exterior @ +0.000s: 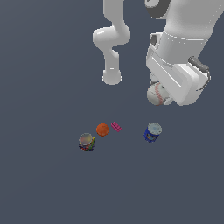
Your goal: Pick up a designated object from a clutter of objects.
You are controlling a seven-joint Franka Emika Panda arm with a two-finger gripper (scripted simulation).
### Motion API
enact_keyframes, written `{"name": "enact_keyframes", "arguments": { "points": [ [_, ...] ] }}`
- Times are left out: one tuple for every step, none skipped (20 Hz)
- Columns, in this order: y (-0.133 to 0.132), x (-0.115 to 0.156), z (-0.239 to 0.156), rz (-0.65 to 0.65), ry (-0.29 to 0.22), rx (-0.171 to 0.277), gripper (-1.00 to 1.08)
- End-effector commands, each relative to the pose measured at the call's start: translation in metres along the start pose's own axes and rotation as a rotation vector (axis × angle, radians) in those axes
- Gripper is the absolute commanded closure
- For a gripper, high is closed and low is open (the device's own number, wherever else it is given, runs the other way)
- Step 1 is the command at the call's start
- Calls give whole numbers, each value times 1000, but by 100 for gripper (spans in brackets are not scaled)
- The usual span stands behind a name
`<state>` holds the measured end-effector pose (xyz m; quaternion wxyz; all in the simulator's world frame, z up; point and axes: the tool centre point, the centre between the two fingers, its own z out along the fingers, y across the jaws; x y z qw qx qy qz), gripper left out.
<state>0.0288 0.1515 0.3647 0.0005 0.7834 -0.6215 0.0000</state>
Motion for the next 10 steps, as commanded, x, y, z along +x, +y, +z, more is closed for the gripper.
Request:
{"name": "enact_keyframes", "arguments": {
  "points": [
    [3, -2, -11, 0, 0, 1, 108],
    [3, -2, -13, 0, 0, 1, 108],
    [4, -3, -15, 0, 0, 1, 108],
    [4, -3, -17, 0, 0, 1, 108],
    [4, -3, -17, 0, 0, 1, 108],
    [4, -3, -17, 0, 0, 1, 108],
    [3, -3, -17, 0, 0, 1, 108],
    [3, -3, -16, 0, 0, 1, 108],
    [2, -3, -15, 0, 0, 1, 108],
    [2, -3, -15, 0, 0, 1, 108]
  ]
}}
